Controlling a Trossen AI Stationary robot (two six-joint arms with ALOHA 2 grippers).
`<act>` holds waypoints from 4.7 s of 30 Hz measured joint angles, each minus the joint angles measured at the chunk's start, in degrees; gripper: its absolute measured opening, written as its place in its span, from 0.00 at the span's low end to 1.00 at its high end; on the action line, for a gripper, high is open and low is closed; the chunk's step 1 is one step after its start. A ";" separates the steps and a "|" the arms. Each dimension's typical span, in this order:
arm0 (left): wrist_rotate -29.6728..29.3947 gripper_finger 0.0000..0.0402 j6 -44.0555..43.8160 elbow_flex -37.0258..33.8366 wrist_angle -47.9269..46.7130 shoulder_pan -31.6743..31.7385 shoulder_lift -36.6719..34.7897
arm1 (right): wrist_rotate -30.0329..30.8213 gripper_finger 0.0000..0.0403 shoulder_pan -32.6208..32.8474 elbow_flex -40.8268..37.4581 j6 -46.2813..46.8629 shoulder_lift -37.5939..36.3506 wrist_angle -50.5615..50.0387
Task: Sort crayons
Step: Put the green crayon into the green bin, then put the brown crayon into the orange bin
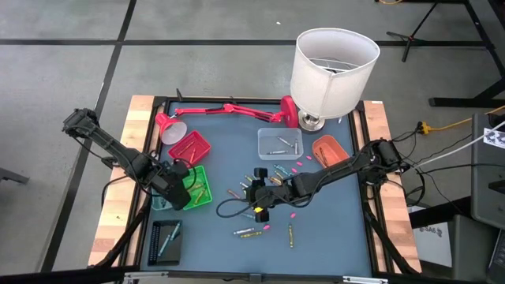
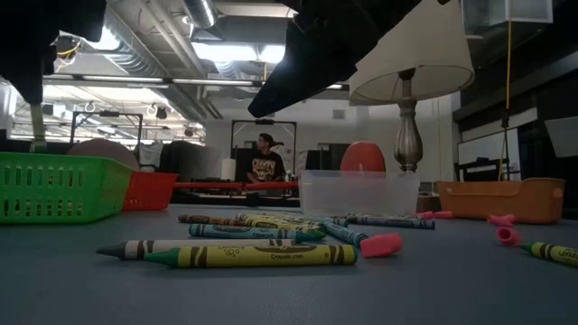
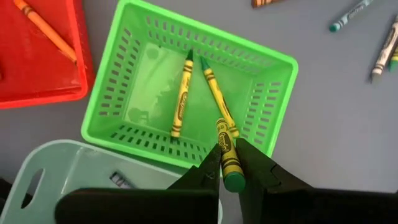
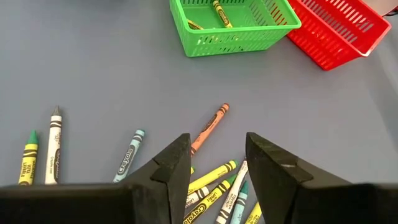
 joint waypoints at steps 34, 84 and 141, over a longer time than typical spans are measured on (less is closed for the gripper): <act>-6.87 0.25 0.08 0.00 0.71 -0.02 0.06 | -2.35 0.38 0.00 -0.02 4.60 1.64 10.23; -13.74 0.25 0.11 0.00 3.69 0.00 0.06 | -3.19 0.22 -3.78 0.22 13.97 17.66 17.01; -21.41 0.25 9.74 -0.02 16.63 0.00 0.08 | -7.42 0.05 -3.78 0.00 13.23 -2.69 -8.14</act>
